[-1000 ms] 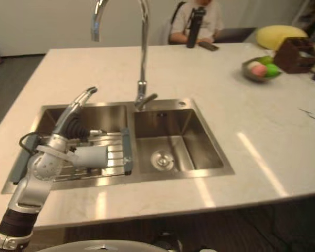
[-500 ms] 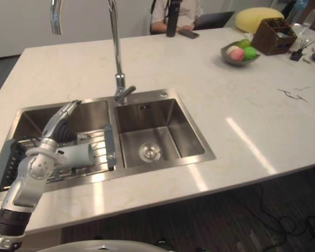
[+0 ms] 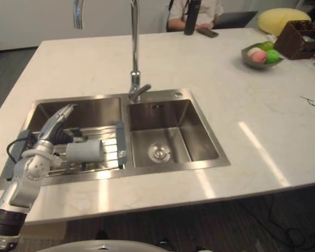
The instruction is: Walk over to the sink, pick up the cup, carry it to the dishwasher, place the cup inside the dishwasher, then close the dishwasher door
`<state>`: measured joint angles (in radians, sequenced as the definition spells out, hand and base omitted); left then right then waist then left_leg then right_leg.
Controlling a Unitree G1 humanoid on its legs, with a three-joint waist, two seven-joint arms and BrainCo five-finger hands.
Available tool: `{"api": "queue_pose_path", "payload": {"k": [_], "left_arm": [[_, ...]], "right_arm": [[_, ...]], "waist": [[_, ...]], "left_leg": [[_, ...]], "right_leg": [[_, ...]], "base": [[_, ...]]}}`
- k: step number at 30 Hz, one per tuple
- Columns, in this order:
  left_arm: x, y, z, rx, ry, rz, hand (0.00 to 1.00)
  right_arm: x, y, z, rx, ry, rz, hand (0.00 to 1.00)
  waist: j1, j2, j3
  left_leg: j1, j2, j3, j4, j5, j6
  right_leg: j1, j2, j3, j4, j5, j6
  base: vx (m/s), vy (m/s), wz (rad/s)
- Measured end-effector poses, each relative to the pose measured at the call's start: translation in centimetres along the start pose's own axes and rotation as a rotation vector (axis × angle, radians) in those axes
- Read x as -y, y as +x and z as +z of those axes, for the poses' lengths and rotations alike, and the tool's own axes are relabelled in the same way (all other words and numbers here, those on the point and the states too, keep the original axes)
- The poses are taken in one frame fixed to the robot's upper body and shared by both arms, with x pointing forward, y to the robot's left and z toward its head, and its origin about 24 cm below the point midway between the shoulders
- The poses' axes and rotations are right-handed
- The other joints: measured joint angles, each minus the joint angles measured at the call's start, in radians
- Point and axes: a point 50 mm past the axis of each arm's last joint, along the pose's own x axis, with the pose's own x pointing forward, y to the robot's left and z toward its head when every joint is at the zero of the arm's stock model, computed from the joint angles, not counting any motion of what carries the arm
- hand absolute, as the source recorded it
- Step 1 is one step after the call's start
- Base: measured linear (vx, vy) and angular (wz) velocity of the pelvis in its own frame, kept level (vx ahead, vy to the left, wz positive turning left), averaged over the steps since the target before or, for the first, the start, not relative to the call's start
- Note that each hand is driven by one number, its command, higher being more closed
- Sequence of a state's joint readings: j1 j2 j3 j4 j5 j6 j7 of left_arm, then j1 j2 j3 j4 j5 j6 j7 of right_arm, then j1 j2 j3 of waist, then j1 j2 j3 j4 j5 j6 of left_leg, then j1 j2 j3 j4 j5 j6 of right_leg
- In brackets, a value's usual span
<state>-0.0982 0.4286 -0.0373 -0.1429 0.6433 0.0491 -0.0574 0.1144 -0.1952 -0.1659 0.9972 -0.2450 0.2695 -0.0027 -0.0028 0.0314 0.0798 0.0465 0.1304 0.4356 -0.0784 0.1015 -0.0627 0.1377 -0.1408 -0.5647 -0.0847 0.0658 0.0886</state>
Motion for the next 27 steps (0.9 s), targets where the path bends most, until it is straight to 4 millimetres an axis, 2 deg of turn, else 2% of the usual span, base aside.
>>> {"api": "queue_pose_path", "payload": {"k": [13,22,27], "left_arm": [[-0.1,-0.5,-0.2,0.054,0.113,-0.095,0.0],[0.5,-1.3,-0.8,0.051,0.139,-0.168,0.0],[1.6,-1.9,-0.8,0.05,0.135,-0.228,0.0]], "right_arm": [[0.2,0.0,0.1,0.003,-0.044,-0.014,0.0],[0.3,0.0,0.0,0.001,-0.047,-0.016,0.0],[0.4,0.0,0.0,-0.001,-0.049,-0.017,0.0]], "waist": [[0.016,0.008,-0.005],[0.026,0.011,-0.009],[0.026,0.013,-0.019]], "left_leg": [[-0.03,-0.008,-0.027,-0.005,0.006,0.008],[-0.032,-0.01,-0.027,-0.005,0.008,0.01],[-0.035,-0.01,-0.027,-0.005,0.009,0.011]], "right_leg": [[-0.01,-0.009,-0.028,-0.002,0.003,0.005],[-0.011,-0.011,-0.03,-0.002,0.005,0.005],[-0.016,-0.011,-0.029,-0.003,0.006,0.006]], "base": [[0.0,0.006,0.06],[0.0,0.0,0.0],[0.0,0.0,0.0]]}}
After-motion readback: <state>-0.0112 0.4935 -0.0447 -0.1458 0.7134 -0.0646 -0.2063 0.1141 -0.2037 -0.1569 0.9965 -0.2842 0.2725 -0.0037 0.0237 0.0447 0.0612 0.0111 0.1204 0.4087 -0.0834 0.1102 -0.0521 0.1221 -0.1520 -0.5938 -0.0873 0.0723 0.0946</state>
